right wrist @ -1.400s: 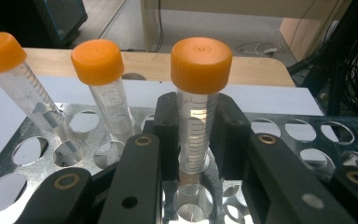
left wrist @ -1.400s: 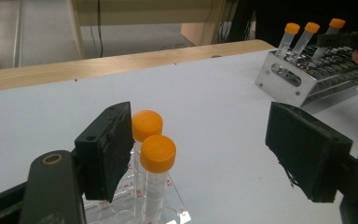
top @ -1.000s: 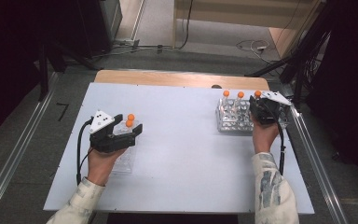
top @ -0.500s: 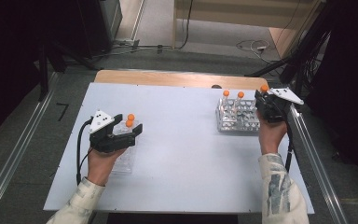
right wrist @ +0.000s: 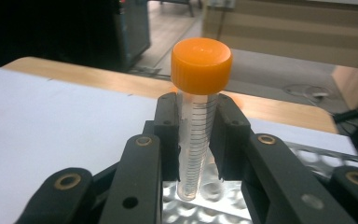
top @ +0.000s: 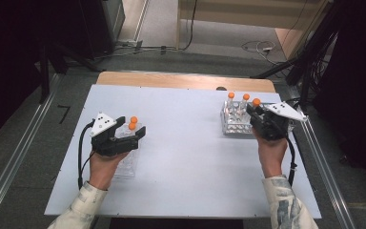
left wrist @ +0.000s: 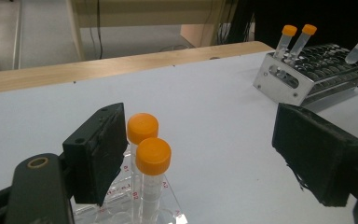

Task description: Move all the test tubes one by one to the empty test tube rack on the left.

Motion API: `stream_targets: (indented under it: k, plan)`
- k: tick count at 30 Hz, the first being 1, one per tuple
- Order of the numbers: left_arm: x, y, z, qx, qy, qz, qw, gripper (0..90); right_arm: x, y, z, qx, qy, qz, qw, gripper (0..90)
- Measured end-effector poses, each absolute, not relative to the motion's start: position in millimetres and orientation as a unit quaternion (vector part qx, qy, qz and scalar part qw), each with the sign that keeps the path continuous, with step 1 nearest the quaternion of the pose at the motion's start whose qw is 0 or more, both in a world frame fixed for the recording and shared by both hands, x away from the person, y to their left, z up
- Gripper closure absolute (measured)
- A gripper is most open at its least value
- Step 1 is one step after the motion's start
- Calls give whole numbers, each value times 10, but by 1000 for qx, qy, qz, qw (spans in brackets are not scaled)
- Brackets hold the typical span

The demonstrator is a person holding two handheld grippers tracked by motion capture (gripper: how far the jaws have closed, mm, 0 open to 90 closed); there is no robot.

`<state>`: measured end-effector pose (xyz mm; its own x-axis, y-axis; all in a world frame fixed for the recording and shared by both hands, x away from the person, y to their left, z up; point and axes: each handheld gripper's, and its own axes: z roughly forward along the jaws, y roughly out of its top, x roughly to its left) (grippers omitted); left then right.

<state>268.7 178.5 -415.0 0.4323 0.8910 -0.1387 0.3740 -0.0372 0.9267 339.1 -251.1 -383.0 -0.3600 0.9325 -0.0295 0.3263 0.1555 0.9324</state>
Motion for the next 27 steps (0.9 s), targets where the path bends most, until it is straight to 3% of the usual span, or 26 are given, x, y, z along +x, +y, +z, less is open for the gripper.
stream_targets:
  k: [20,27]
  plan:
    - [2658,1717,-4135,680,458,242,519,183,3068,-1555,-4170,356,773,476,221,719]
    - [2634,1631,-4132,688,446,238,521,183,3031,-1352,-4269,334,791,471,205,719]
